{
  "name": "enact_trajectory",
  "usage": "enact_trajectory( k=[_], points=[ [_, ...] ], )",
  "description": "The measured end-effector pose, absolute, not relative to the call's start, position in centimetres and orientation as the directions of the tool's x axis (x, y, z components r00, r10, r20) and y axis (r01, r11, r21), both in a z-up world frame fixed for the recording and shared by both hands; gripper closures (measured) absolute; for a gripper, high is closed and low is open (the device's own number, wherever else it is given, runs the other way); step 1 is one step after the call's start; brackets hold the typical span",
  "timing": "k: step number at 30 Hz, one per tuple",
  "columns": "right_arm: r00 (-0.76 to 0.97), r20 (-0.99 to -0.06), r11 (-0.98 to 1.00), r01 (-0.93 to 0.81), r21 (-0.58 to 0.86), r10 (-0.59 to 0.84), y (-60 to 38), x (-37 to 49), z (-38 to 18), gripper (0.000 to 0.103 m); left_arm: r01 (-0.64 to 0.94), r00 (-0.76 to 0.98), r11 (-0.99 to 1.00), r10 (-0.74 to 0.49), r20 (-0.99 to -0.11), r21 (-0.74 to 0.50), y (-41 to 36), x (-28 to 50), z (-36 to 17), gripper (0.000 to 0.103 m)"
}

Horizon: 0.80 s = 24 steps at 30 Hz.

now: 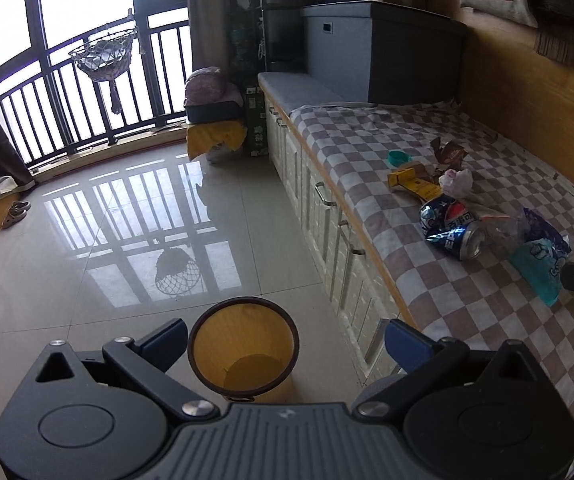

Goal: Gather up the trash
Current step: 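Move both tools toward the trash on the checkered bench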

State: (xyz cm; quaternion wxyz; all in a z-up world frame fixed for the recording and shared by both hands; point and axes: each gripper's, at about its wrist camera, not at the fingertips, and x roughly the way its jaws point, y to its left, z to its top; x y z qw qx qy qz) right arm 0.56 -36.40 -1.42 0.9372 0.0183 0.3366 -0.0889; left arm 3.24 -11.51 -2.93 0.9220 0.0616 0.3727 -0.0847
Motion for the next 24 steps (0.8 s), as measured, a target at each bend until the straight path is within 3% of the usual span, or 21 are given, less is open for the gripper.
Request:
enact_trajectory(
  k=[16, 24],
  points=[
    [0.728, -0.629, 0.934, 0.358, 0.01, -0.272, -45.9, 0.7, -5.6, 0.0, 0.339, 0.646, 0.94, -0.212, -0.733, 0.028, -20.8, 7.5, -6.9, 0.0],
    [0.771, -0.6, 0.935, 0.339, 0.102, -0.214, -49.6, 2.0, -8.6, 0.0, 0.43, 0.582, 0.899, -0.35, -0.734, -0.088, -24.9, 10.2, -8.7, 0.0]
  ],
)
